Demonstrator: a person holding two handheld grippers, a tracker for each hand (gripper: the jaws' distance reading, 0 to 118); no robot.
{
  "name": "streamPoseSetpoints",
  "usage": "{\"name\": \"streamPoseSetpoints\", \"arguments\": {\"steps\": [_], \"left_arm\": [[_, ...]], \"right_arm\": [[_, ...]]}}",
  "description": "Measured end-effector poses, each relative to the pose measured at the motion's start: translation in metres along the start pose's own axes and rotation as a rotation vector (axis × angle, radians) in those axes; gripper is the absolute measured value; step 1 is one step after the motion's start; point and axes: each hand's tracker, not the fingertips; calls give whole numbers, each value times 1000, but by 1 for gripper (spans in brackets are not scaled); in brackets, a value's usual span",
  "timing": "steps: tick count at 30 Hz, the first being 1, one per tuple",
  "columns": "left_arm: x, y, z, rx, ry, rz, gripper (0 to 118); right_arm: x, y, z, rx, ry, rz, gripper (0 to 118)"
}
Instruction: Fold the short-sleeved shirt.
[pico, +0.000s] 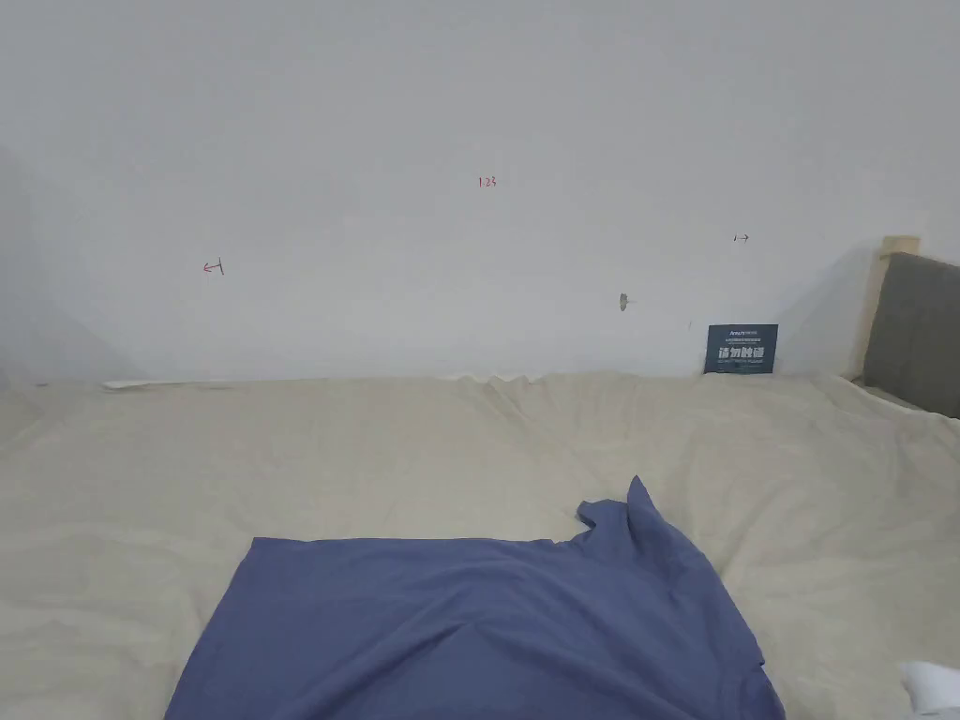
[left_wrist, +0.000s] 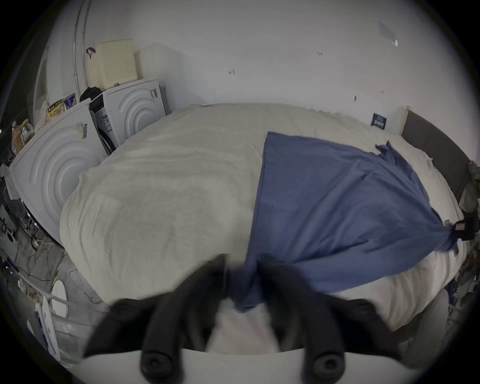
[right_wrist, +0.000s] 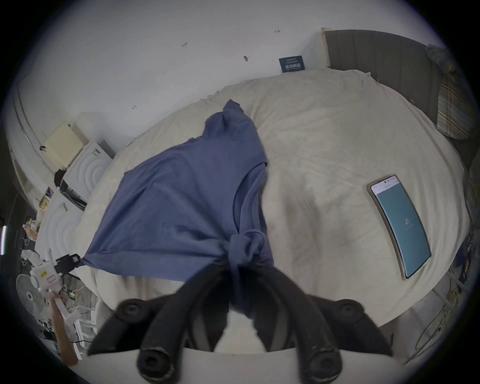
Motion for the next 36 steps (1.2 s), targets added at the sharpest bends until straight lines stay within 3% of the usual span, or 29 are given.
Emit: {"name": "streamPoseSetpoints", "arguments": {"steps": [1, 2, 3, 4, 6, 9, 11, 12, 14, 15, 16, 19, 21, 27, 32, 33, 35, 36], "left_arm": [[0, 0, 4, 8, -22, -3, 57], [0, 2, 7, 20, -34, 7, 86], [0, 6, 11, 40, -46, 16, 104], [0, 10, 18, 59, -58, 26, 110], [2, 18, 27, 85, -78, 37, 110], [13, 36, 39, 133, -114, 17, 109], [25, 48, 44, 161, -134, -20, 102], [32, 54, 46, 176, -148, -52, 92], [47, 63, 43, 191, -135, -69, 48], [52, 67, 40, 194, -130, -85, 29], [59, 72, 37, 194, -112, -91, 14], [72, 86, 25, 201, -107, -121, 0], [76, 95, 16, 210, -131, -104, 0], [84, 130, -21, 181, -122, -97, 0], [99, 154, -45, 174, -134, -126, 0], [101, 157, -49, 174, -138, -135, 0], [107, 164, -59, 170, -145, -144, 0], [109, 166, -64, 170, -148, -150, 0]], "right_arm": [[-1, 0, 2, 16, 3, 15, 85], [-3, 1, 7, 44, 11, 33, 91], [-6, 3, 11, 72, 17, 50, 91], [-10, 5, 16, 89, 13, 64, 91], [-18, 12, 25, 120, 13, 75, 91], [-30, 22, 36, 132, 121, 68, 91], [-40, 29, 38, 127, 163, 59, 86], [-46, 32, 40, 135, 166, 77, 76], [-58, 36, 42, 193, 133, 118, 13], [-63, 38, 40, 207, 126, 131, 0], [-65, 41, 40, 203, 133, 118, 0], [-65, 63, 26, 160, 145, 132, 0], [-65, 79, 20, 185, 109, 145, 0], [-62, 135, -24, 157, 123, 101, 0], [-59, 200, -86, 78, 80, 136, 0], [-60, 216, -101, 24, 73, 147, 8], [-64, 240, -135, -8, -4, 175, 76], [-65, 252, -152, -27, -31, 197, 95]]}}
